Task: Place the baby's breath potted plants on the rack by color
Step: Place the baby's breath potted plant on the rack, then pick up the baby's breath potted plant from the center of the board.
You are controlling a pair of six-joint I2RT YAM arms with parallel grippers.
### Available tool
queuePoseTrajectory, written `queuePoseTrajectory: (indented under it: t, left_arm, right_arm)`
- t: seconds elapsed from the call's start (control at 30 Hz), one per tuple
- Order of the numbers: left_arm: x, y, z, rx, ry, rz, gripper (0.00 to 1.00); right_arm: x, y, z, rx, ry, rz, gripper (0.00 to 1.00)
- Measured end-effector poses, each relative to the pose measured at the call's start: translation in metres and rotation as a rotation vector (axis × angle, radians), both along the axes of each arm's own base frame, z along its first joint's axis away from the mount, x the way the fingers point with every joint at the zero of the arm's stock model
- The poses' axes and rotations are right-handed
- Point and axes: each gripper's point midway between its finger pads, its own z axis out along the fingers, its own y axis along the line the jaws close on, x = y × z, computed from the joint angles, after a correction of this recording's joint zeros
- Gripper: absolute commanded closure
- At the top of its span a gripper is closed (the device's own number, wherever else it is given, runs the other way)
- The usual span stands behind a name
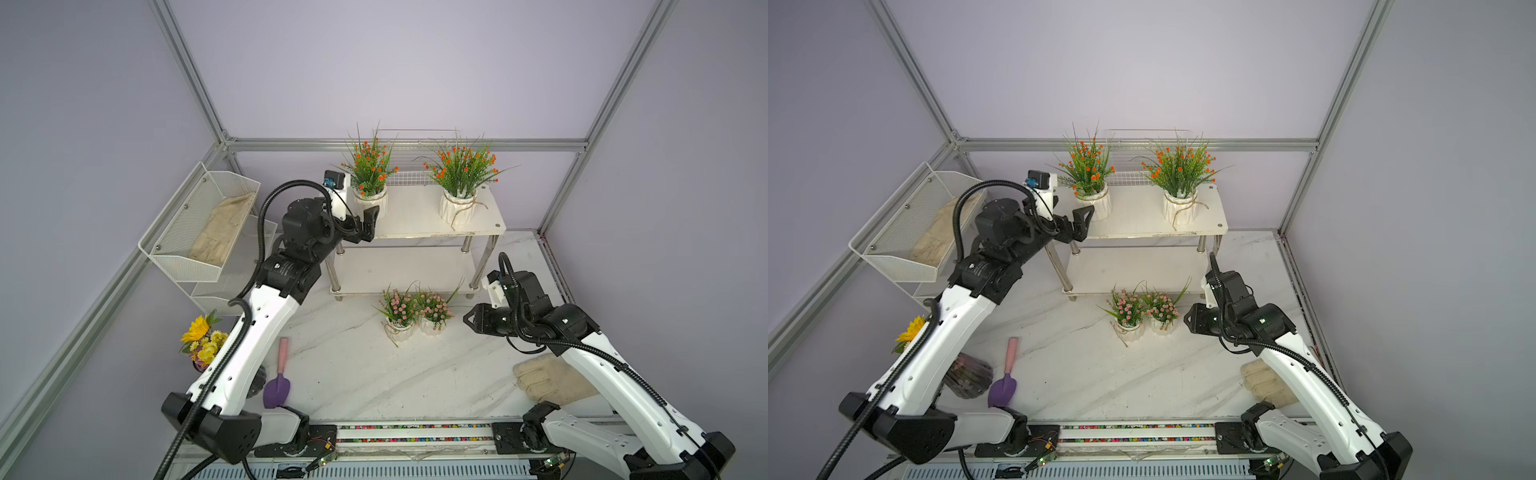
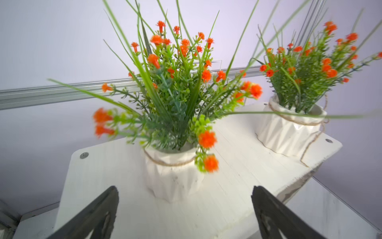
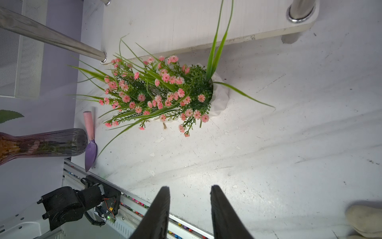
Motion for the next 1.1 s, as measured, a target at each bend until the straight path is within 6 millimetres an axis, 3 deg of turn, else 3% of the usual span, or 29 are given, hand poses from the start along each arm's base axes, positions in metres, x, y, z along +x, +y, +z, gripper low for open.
queuePoseTrajectory:
  t: [0.17, 0.27, 0.47, 0.57, 0.7, 0.9, 1.1]
  left_arm:
    - [-0.053, 0.018, 0.010, -0.065, -0.080, -0.012, 0.00]
    - [-0.075, 0.022, -0.008, -0.095, -0.074, -0.027, 0.00]
    - [-0.092, 0.014, -0.086, -0.137, 0.073, -0.057, 0.01]
    - [-0.100, 0.002, -0.129, -0.134, 0.163, -0.079, 0.01]
    - [-0.112, -0.013, -0.172, -0.119, 0.247, -0.102, 0.02]
    - [-0.127, -0.030, -0.234, -0.066, 0.359, -0.138, 0.03]
    - [-0.136, -0.022, -0.288, -0.056, 0.454, -0.091, 0.03]
  right_arm:
    - [0.003, 0.002, -0.007, -0.005, 0.006, 0.002, 0.63]
    - [0.004, 0.002, -0.017, -0.016, 0.023, 0.005, 0.64]
    - [0.004, 0.002, -0.036, -0.035, 0.046, 0.014, 0.65]
    - [0.003, 0.002, -0.046, -0.043, 0.061, 0.015, 0.65]
    - [0.004, 0.008, -0.051, -0.023, 0.068, 0.041, 0.71]
    - [-0.006, 0.041, -0.065, 0.027, 0.090, 0.141, 0.74]
    - [-0.023, 0.086, -0.077, 0.053, 0.093, 0.247, 0.76]
